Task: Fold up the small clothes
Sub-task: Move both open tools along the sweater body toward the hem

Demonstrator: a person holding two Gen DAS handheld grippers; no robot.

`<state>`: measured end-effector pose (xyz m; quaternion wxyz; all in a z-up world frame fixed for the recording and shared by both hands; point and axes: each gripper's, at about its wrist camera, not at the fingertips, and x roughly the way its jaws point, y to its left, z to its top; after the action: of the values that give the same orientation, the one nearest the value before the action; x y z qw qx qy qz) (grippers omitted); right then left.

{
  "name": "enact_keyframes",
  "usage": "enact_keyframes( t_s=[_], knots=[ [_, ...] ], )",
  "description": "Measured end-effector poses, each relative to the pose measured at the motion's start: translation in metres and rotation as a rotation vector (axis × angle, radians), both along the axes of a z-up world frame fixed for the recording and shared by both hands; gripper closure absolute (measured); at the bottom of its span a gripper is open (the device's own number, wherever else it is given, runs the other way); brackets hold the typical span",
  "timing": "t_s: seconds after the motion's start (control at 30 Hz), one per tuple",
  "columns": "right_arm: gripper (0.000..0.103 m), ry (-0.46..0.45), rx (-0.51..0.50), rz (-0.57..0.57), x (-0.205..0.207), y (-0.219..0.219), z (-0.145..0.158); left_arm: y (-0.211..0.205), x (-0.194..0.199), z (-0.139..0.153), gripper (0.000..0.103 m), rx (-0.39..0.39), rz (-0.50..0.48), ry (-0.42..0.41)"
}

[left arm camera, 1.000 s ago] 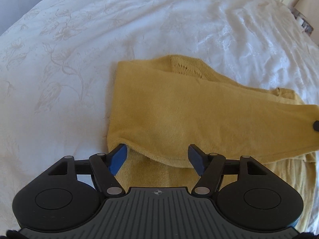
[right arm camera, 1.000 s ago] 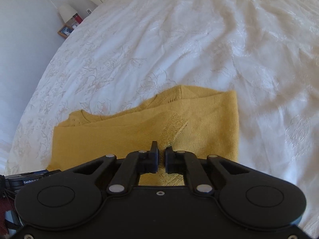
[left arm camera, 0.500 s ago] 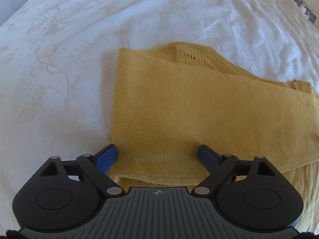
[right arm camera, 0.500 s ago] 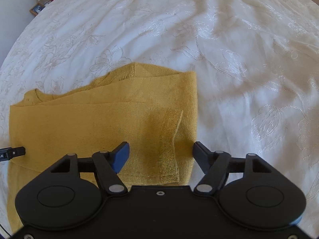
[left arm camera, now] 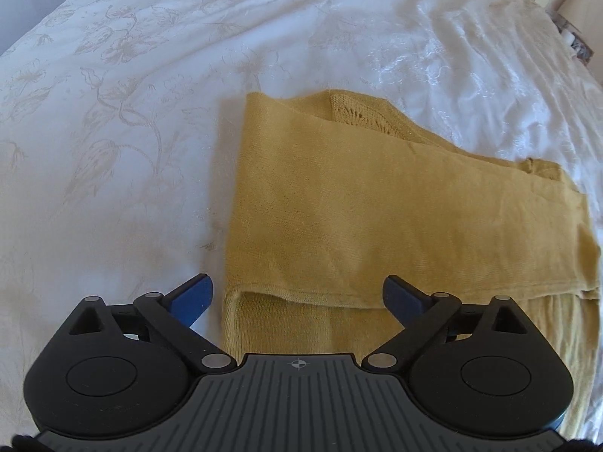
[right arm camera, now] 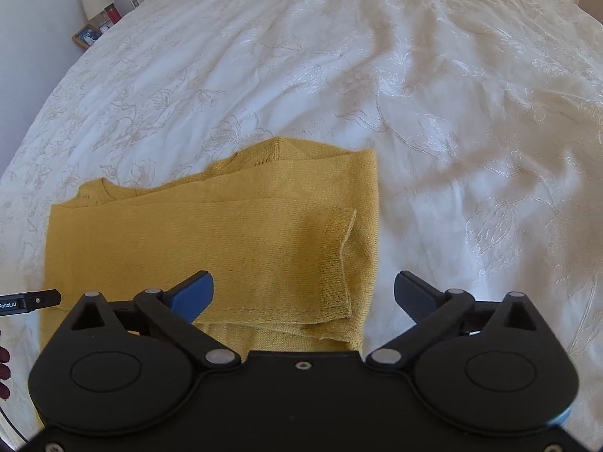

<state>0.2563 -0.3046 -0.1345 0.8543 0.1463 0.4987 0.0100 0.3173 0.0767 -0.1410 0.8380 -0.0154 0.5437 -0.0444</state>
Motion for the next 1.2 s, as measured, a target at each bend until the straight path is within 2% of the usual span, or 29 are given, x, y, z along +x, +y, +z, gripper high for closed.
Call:
enact_keyframes(
  t_s=[0.03, 0.3, 0.57, 0.87, 1.2],
  knots=[
    [0.001, -0.006, 0.004, 0.002, -0.004, 0.001, 0.003, 0.0, -0.006, 0.004, 0.0, -0.004, 0.003, -0.007],
    [0.001, -0.035, 0.022, 0.068, -0.04, 0.015, 0.024, -0.015, -0.054, 0.031, 0.0, -0.024, 0.026, -0.041],
    [0.001, -0.039, 0.036, 0.124, -0.09, 0.016, 0.033, -0.03, -0.111, 0.045, 0.0, -0.012, -0.001, -0.053],
    [0.001, -0.014, 0.059, 0.177, -0.139, 0.01, 0.026, -0.039, -0.176, 0.045, 0.0, -0.016, 0.031, -0.034],
    [0.001, -0.011, 0.055, 0.144, -0.192, 0.015, 0.024, -0.032, -0.214, 0.04, 0.0, -0.019, -0.054, -0.041]
  ],
)
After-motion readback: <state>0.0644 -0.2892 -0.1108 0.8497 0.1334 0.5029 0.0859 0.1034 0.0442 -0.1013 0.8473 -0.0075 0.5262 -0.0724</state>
